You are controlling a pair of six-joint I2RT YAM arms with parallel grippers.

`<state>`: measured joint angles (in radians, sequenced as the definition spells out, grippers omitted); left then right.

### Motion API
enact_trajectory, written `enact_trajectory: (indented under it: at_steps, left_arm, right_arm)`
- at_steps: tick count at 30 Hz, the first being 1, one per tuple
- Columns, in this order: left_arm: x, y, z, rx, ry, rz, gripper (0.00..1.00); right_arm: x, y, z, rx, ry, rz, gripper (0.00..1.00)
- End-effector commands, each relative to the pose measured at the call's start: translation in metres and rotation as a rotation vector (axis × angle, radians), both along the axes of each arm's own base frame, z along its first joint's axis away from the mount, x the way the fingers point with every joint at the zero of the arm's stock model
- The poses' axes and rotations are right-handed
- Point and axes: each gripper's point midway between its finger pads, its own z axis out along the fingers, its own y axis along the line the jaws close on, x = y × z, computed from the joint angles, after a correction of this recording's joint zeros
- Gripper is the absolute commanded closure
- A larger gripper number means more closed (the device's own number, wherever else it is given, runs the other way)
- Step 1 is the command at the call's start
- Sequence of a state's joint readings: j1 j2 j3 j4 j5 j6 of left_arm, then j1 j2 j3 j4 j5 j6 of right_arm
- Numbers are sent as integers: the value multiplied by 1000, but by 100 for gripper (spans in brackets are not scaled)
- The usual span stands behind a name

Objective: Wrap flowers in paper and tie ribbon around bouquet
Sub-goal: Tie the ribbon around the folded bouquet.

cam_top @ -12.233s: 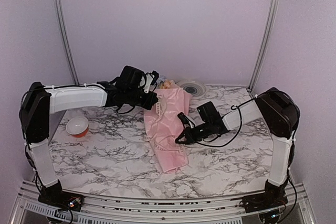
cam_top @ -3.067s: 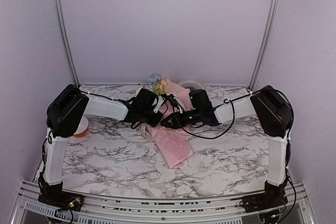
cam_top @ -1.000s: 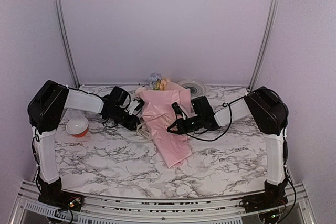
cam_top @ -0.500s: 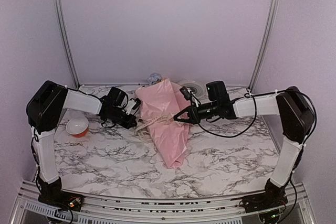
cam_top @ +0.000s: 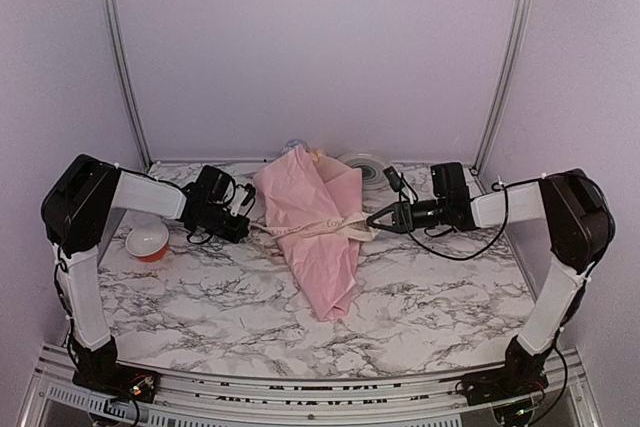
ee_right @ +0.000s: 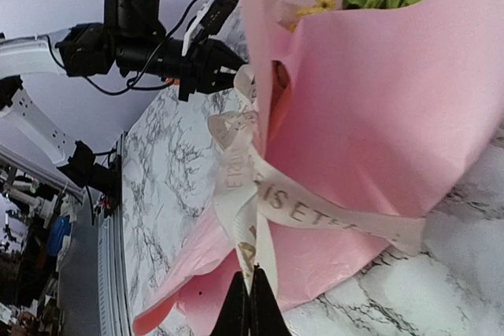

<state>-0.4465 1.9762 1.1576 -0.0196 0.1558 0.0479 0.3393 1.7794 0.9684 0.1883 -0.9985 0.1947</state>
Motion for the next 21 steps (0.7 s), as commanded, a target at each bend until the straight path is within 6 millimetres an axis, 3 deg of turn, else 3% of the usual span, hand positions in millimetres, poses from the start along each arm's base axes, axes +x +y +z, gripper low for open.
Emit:
enact_trajectory:
  at_steps: [1, 8, 14, 18, 21]
  left_arm:
    - [15, 36, 10, 11, -21, 140, 100]
    - [14, 55, 3, 1, 28, 228, 100]
    - [12, 95, 8, -75, 36, 392, 100]
    - [9, 114, 14, -115, 27, 460, 100]
    - [7, 121, 22, -107, 4, 481, 100]
  right_arm:
    - [36, -60, -6, 55, 89, -209, 100]
    - [62, -173, -61, 54, 340, -619, 100]
    - [47, -282, -108, 91, 505, -1024, 100]
    - [26, -326, -119, 86, 519, -1204, 100]
    - [18, -344, -118, 45, 494, -1284, 100]
